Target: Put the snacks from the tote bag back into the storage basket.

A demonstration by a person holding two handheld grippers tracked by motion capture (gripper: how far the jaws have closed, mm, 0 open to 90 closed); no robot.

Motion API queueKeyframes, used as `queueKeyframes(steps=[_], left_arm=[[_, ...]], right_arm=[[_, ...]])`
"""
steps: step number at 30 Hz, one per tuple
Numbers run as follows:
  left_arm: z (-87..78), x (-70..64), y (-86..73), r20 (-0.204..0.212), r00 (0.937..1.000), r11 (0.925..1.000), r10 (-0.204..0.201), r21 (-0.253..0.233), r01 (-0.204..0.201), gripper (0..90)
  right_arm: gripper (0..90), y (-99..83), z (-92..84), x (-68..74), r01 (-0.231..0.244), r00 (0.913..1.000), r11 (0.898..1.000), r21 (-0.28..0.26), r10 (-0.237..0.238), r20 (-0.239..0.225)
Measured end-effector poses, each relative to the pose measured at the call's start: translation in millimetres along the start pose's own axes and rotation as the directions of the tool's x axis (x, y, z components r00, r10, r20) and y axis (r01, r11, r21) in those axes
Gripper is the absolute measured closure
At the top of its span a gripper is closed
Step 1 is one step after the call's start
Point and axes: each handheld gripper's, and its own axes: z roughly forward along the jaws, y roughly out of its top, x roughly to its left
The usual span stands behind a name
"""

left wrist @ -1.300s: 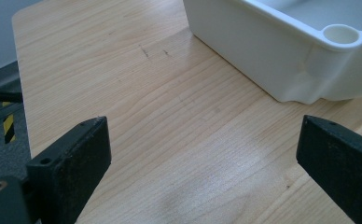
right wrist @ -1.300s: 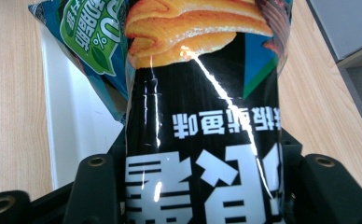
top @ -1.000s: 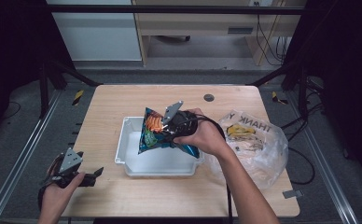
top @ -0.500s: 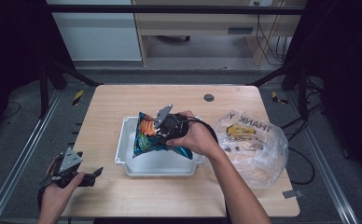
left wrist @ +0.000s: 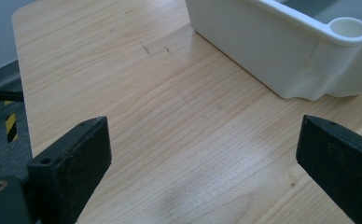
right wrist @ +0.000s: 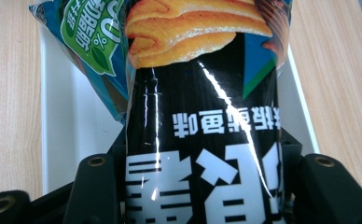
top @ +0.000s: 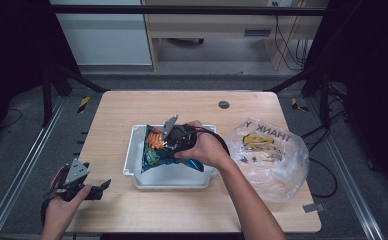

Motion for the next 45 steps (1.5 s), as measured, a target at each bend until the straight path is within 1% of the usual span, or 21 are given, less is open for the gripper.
queueKeyframes(steps=[3,5,9,17,21,30,36,45], left_arm=[[-0.1,0.3,-0.3,0.000,1.0000,1.0000,-0.002,-0.003,0.002,2.8],[-0.4,0.5,-0.5,0.000,1.0000,1.0000,-0.003,-0.004,0.003,2.8],[-0.3,0.7,-0.4,0.002,1.0000,1.0000,-0.003,-0.004,0.003,2.8],[-0.1,0.2,-0.3,0.002,1.0000,1.0000,-0.002,-0.004,0.002,2.8],[-0.4,-0.2,0.0,0.003,1.0000,1.0000,0.002,-0.002,-0.002,2.7],[-0.9,-0.7,0.1,0.004,1.0000,1.0000,0.001,-0.004,-0.001,2.7],[-0.6,-0.6,0.0,0.005,1.0000,1.0000,0.000,-0.002,0.000,2.7],[-0.6,-0.6,-0.2,0.004,1.0000,1.0000,0.000,-0.002,0.000,2.7]], right_arm=[[44.8,-0.5,2.2,0.3,-0.004,1.0000,1.000,0.013,0.004,-0.003],[44.8,-1.2,3.7,0.3,0.002,1.0000,1.000,0.015,-0.002,-0.007],[44.8,-2.0,5.3,0.7,-0.003,1.0000,1.000,0.020,0.003,-0.004],[44.8,-2.9,10.3,2.5,0.004,0.9997,1.000,0.028,-0.003,-0.025],[44.8,-4.6,14.7,3.8,0.006,0.9995,0.999,0.041,-0.005,-0.030],[44.7,-8.3,18.1,1.3,-0.005,0.9995,0.998,0.068,0.007,-0.032],[44.7,-8.8,18.3,0.7,-0.007,0.9990,0.997,0.072,0.010,-0.044],[44.5,-9.9,27.9,-0.5,-0.001,0.9982,0.995,0.103,0.007,-0.059]])
